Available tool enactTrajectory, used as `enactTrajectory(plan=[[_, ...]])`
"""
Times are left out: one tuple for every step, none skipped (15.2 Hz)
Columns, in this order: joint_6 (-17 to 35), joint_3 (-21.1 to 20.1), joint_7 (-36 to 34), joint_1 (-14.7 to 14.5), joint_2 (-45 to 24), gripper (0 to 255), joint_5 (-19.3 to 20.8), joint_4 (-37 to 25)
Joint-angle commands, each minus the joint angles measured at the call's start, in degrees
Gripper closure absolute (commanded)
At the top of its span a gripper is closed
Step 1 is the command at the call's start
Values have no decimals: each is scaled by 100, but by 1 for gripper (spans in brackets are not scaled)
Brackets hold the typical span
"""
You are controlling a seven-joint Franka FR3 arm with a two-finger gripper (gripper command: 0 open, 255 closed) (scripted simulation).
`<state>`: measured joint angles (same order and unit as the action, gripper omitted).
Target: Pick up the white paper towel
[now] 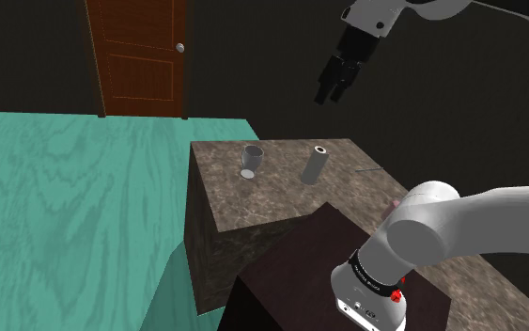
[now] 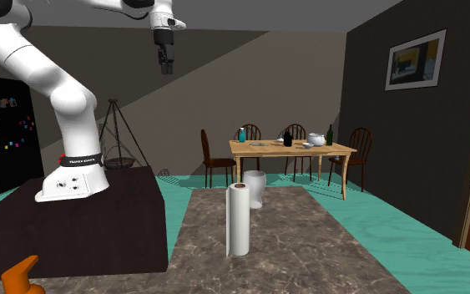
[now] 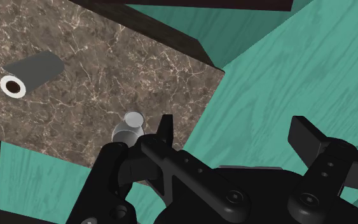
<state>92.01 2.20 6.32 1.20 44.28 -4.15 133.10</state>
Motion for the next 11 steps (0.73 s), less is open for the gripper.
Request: enactTrajectory(plan=[[0,0,0,0,0,0,0,0],[132,87,96,38,-42,0,58,93],[265,176,191,76,-92,0,115,180],[400,265,286,114,-148,0,171,260],[537,355,380,151,-213,0,226,333],[675,446,474,190,-285,0,279,401],[815,536,569,228,-365,0,330,461],[955,629,663,264,-452,0,379,515],[1098,722,756,299,-546,0,425,562],[1241,817,849,331,-648,0,470,602],[1384,911,944,364,-758,0,510,634]])
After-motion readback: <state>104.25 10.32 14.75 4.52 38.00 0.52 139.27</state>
